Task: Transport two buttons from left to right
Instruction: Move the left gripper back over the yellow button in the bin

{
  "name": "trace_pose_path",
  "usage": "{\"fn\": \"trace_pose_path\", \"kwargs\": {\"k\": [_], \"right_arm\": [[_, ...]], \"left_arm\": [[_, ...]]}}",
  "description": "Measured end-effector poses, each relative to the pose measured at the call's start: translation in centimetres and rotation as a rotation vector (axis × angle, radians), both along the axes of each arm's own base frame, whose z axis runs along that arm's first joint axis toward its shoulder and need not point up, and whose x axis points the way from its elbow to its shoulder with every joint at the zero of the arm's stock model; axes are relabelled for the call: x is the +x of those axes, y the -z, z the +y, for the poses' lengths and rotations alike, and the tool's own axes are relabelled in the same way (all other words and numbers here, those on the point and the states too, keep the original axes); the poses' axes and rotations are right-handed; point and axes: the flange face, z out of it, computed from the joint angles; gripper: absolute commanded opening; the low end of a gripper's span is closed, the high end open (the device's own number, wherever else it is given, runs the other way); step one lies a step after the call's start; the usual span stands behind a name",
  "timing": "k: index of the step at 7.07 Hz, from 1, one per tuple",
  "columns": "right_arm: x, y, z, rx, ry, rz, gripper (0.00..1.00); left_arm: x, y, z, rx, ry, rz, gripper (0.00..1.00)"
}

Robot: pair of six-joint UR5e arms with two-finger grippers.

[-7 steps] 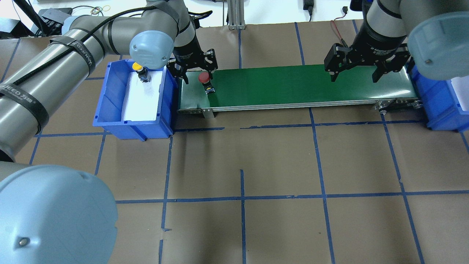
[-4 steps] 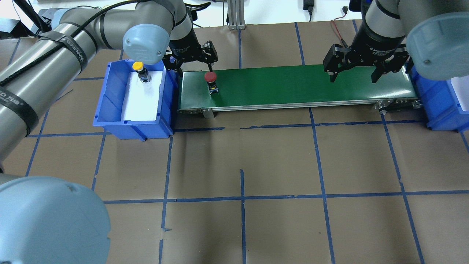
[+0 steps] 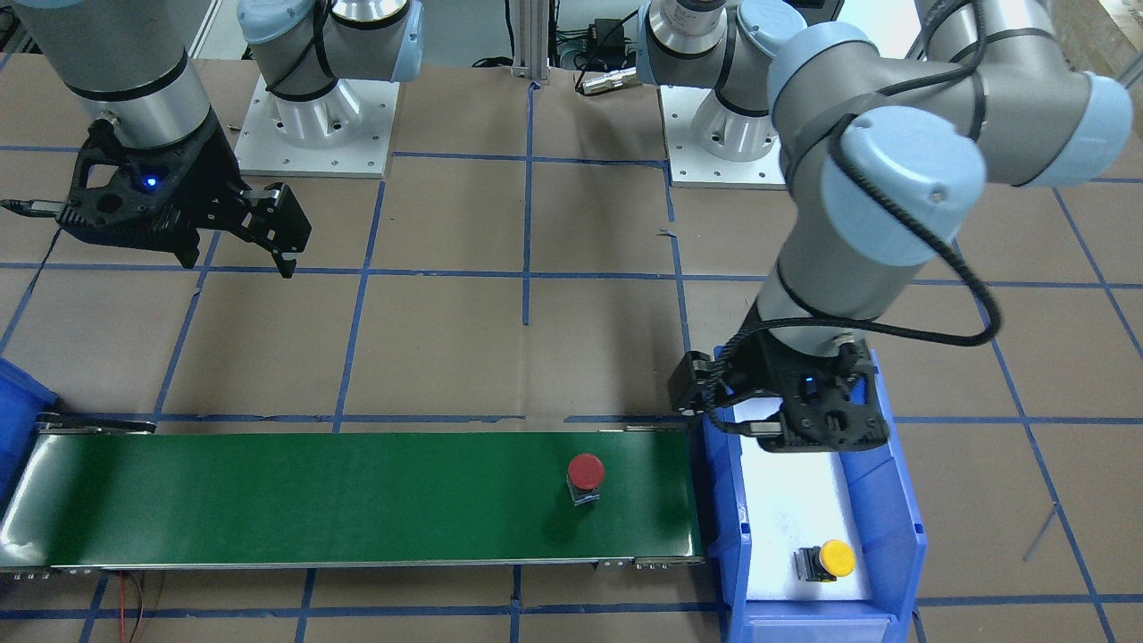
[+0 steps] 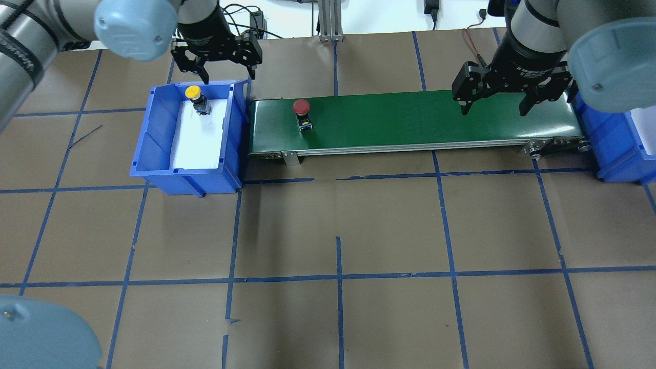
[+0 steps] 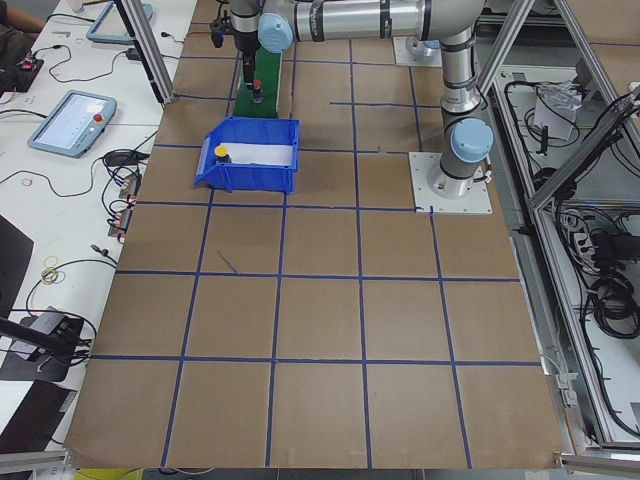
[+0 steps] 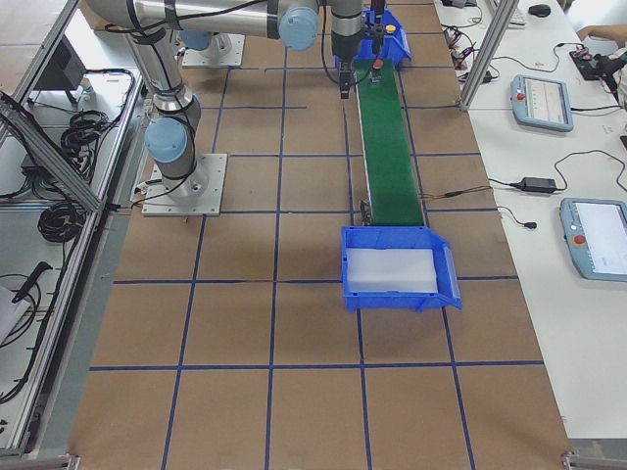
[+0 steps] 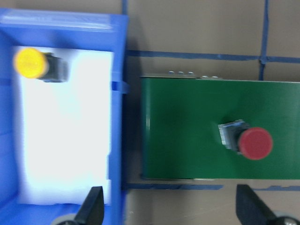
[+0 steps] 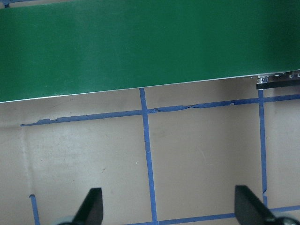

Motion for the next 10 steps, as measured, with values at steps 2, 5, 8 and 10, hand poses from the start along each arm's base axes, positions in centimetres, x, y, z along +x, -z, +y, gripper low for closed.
{"fn": "trace_pose_path", "kwargs": {"k": [2,5,8,10], "right_arm": [[-0.2,0.0,0.0,0.000,0.003,0.001,1.00],[-0.2,0.0,0.0,0.000,0.004,0.003,1.00],[-0.4,0.1,0.0,0.006,-0.011,0.004,1.00],[-0.3,0.2,0.0,0.011,-0.025,0.001,1.00]], "left_arm": [[4.8,-1.3,-0.2,-0.008,0.048,-0.014,1.00],[9.1,0.5,-0.7,0.005,0.109,-0.021,1.00],[9.4,2.2,0.3,0.000,0.111,-0.026,1.00],[9.1,-2.0,2.9,-0.024,0.110,-0.030,1.00]]}}
